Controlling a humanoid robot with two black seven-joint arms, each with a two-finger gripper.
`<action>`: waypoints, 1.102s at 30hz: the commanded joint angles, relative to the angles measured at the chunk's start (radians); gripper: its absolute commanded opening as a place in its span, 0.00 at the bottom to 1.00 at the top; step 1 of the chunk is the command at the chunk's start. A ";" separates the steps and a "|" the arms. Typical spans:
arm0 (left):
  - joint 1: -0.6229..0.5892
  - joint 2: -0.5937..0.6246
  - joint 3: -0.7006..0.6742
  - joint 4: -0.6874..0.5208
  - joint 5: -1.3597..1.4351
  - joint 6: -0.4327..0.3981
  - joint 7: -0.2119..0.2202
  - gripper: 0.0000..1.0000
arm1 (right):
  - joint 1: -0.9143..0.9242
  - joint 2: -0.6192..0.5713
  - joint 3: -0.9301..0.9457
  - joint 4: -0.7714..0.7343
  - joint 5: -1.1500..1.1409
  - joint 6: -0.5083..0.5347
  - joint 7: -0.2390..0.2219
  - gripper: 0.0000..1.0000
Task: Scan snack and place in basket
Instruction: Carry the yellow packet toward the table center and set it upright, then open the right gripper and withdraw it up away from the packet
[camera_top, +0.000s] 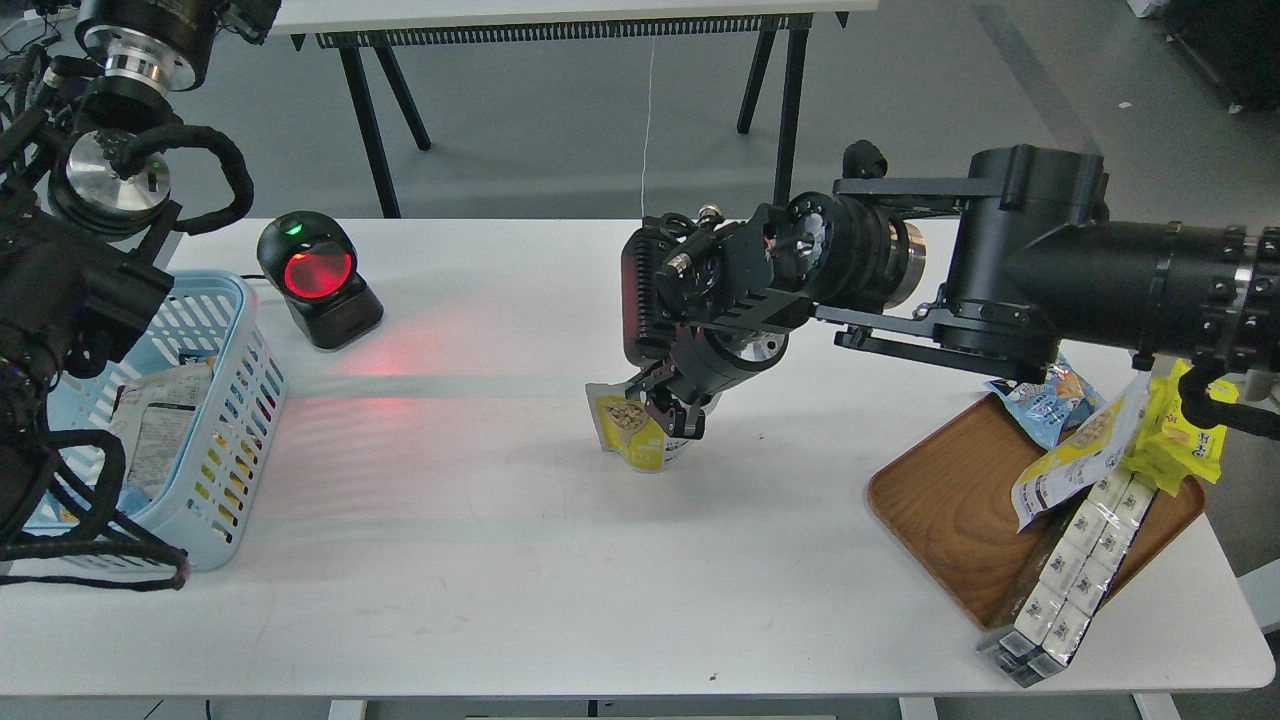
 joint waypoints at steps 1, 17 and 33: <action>-0.002 0.002 0.000 0.000 -0.001 0.000 0.000 1.00 | 0.012 -0.008 0.010 0.007 0.000 -0.003 0.000 0.25; -0.012 0.007 0.005 0.000 0.004 0.000 0.009 1.00 | 0.030 -0.238 0.179 0.106 0.118 0.000 0.000 0.99; -0.065 0.019 0.040 -0.014 0.093 0.000 0.054 1.00 | -0.043 -0.493 0.283 -0.038 0.897 0.009 0.000 1.00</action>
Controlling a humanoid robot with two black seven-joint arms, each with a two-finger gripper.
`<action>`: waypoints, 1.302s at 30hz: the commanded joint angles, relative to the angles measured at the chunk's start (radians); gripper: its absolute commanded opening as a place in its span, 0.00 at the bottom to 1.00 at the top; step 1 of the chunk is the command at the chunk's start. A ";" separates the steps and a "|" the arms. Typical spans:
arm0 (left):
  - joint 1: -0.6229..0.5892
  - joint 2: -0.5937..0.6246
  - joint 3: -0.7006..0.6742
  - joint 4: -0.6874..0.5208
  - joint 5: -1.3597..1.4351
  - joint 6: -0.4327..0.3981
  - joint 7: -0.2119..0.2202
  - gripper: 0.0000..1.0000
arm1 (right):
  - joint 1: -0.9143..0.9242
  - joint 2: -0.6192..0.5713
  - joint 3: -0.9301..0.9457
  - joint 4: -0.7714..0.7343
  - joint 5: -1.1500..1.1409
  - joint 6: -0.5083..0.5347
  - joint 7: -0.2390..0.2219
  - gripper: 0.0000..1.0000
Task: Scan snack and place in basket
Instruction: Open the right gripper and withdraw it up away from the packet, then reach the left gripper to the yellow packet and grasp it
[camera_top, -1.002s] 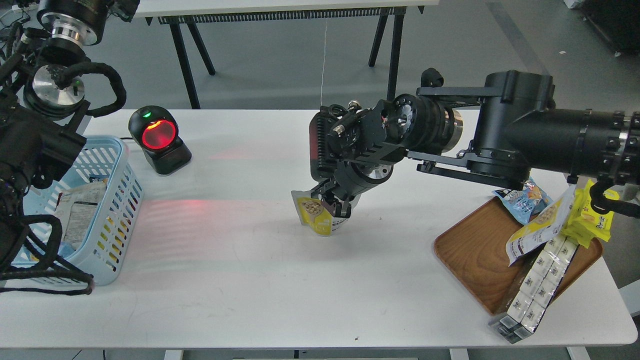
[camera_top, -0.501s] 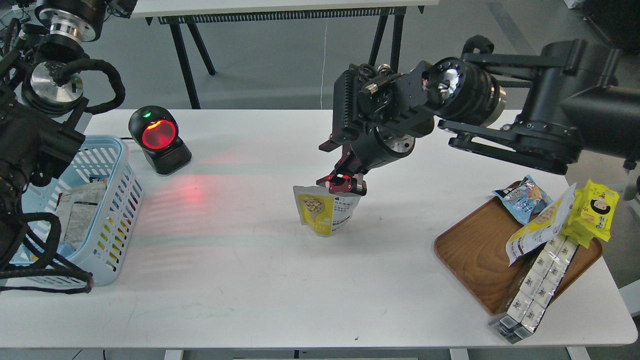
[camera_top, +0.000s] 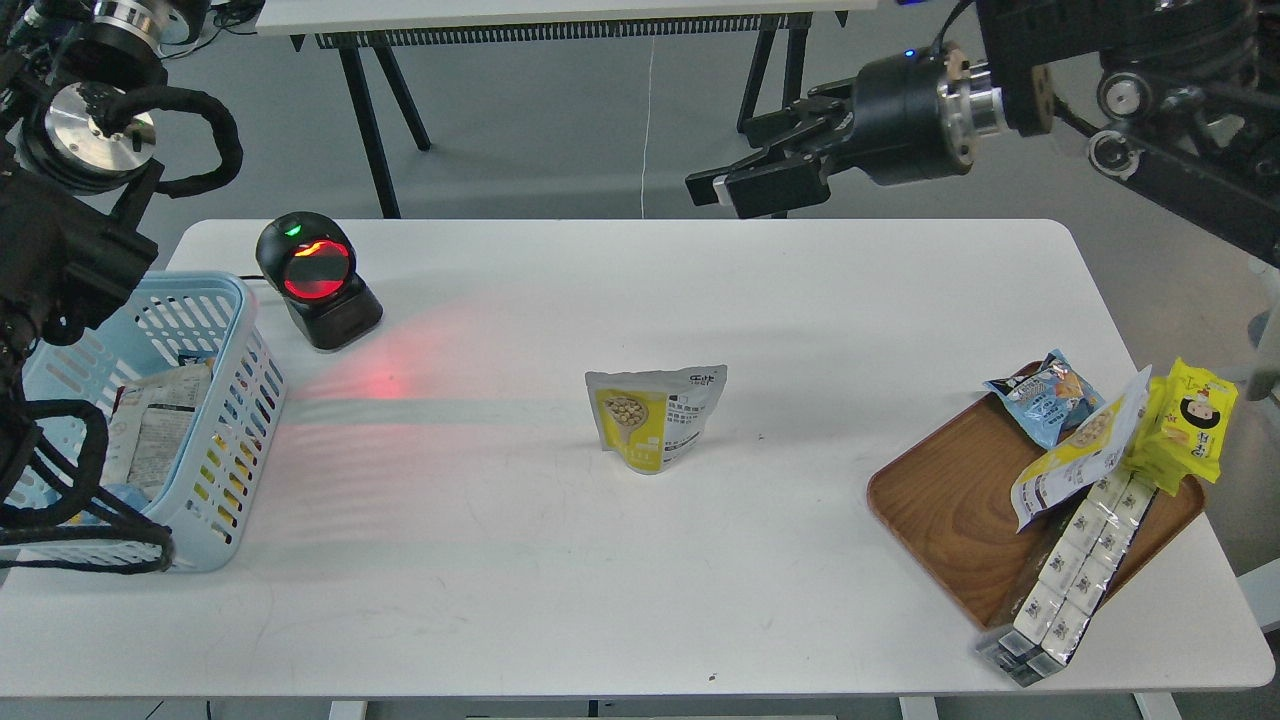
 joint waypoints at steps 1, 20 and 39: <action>0.002 -0.001 0.028 -0.009 0.005 0.000 0.021 1.00 | -0.035 -0.036 -0.002 -0.065 0.213 -0.002 0.000 1.00; -0.161 0.109 0.278 -0.326 0.711 0.000 0.017 1.00 | -0.305 -0.044 0.063 -0.463 1.298 -0.009 0.000 1.00; -0.150 0.149 0.370 -0.988 1.762 0.000 -0.038 0.95 | -0.643 0.055 0.352 -0.541 1.739 0.002 0.000 1.00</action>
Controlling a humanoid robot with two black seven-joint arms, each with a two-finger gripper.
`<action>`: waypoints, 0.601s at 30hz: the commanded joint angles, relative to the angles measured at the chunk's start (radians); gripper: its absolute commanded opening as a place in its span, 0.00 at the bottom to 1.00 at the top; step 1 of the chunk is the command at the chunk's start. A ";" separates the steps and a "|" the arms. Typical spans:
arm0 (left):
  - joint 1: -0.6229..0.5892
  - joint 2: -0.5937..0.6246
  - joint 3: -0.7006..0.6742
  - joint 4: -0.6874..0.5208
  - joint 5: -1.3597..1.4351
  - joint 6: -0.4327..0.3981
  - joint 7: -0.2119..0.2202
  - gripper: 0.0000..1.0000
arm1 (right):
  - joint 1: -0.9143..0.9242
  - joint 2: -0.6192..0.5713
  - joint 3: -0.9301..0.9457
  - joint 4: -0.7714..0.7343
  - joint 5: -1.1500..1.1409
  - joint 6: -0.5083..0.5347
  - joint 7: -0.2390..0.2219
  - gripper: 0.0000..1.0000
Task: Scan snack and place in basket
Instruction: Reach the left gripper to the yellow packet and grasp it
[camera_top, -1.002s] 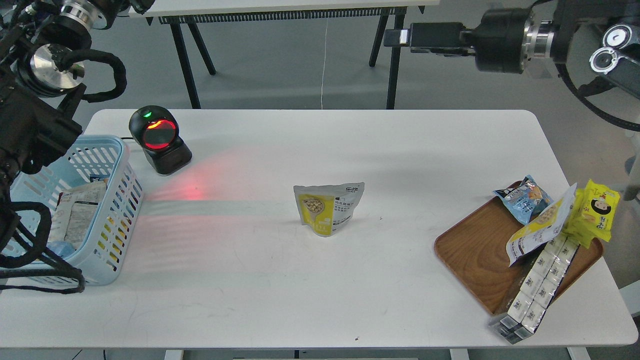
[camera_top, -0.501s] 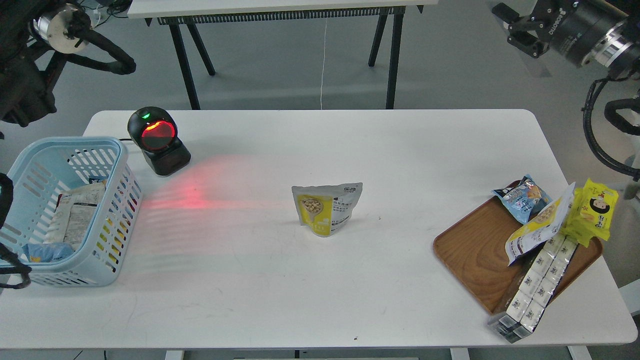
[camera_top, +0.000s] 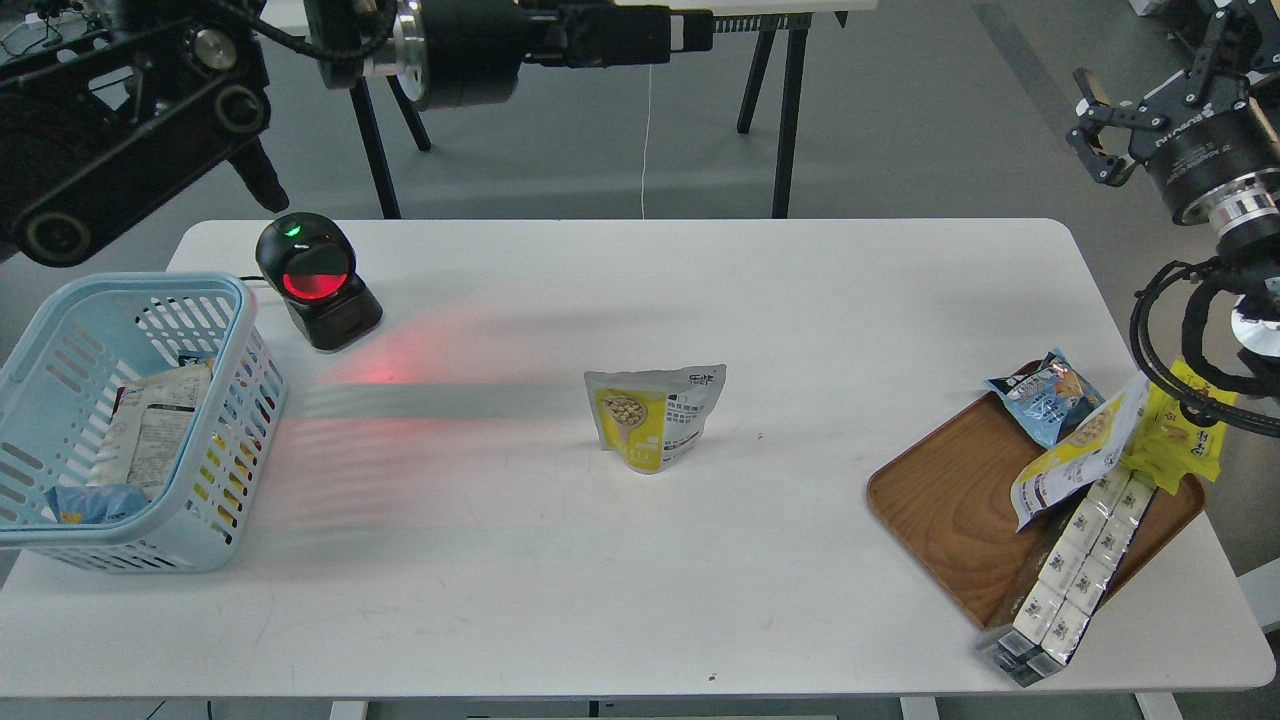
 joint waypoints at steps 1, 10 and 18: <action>-0.001 -0.043 0.054 -0.058 0.196 0.000 -0.022 0.94 | -0.057 0.029 0.096 -0.001 0.005 0.000 0.000 1.00; 0.070 -0.122 0.135 -0.142 0.526 0.000 -0.024 0.93 | -0.071 0.063 0.181 0.002 0.005 0.000 0.000 1.00; 0.071 -0.175 0.262 -0.138 0.717 0.000 -0.022 0.91 | -0.068 0.095 0.207 0.009 0.005 0.000 0.000 1.00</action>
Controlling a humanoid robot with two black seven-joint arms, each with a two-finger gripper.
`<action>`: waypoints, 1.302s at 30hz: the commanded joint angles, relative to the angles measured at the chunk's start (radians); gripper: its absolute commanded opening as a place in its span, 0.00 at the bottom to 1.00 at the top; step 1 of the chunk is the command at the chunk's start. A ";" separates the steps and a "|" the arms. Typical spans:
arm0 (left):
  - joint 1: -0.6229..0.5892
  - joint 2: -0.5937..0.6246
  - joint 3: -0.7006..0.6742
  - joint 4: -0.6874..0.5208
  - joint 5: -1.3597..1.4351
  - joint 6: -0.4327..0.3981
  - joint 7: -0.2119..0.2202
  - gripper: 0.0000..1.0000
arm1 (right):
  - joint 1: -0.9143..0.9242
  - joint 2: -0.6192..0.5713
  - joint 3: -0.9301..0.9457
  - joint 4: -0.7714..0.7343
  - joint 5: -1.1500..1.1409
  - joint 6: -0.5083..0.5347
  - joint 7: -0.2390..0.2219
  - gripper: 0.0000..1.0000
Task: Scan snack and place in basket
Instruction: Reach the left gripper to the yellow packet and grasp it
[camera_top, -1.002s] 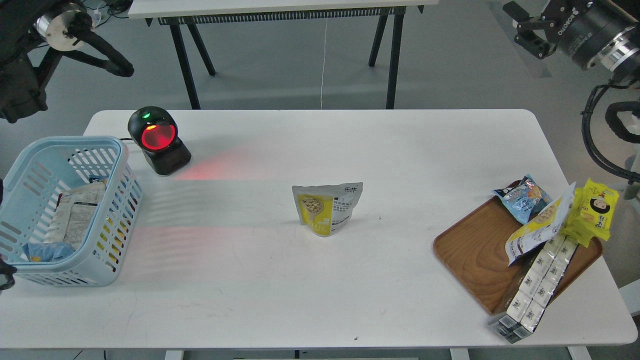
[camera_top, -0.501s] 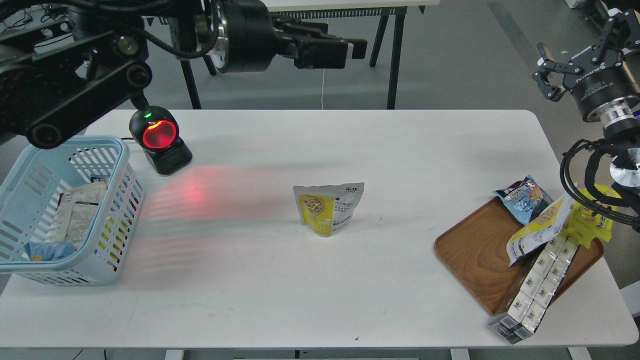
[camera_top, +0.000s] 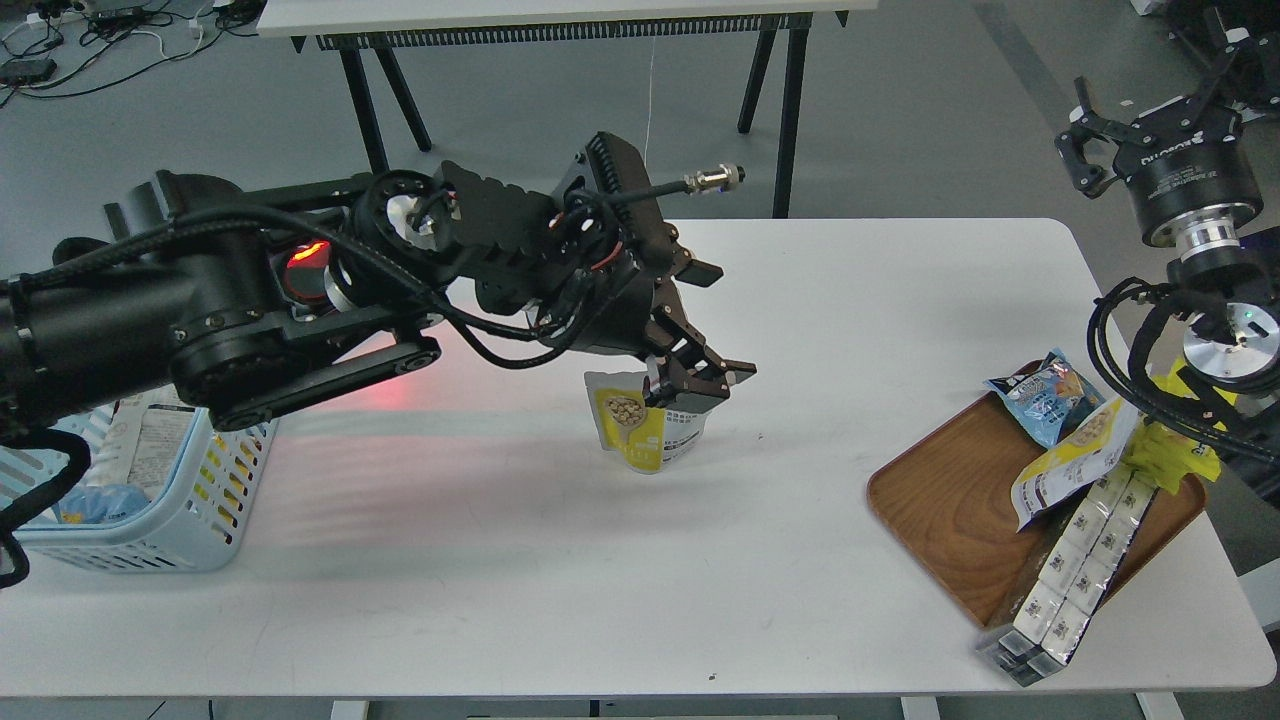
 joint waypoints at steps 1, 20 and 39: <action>0.002 -0.018 0.046 0.008 0.075 0.000 -0.001 0.91 | 0.004 0.013 0.001 0.003 0.000 0.000 0.000 1.00; 0.081 -0.031 0.098 0.111 0.075 0.000 -0.050 0.72 | -0.018 0.035 0.052 0.005 0.000 0.000 0.000 1.00; 0.079 -0.034 0.095 0.209 0.075 0.000 -0.057 0.30 | -0.019 0.026 0.053 0.002 0.000 0.000 0.000 1.00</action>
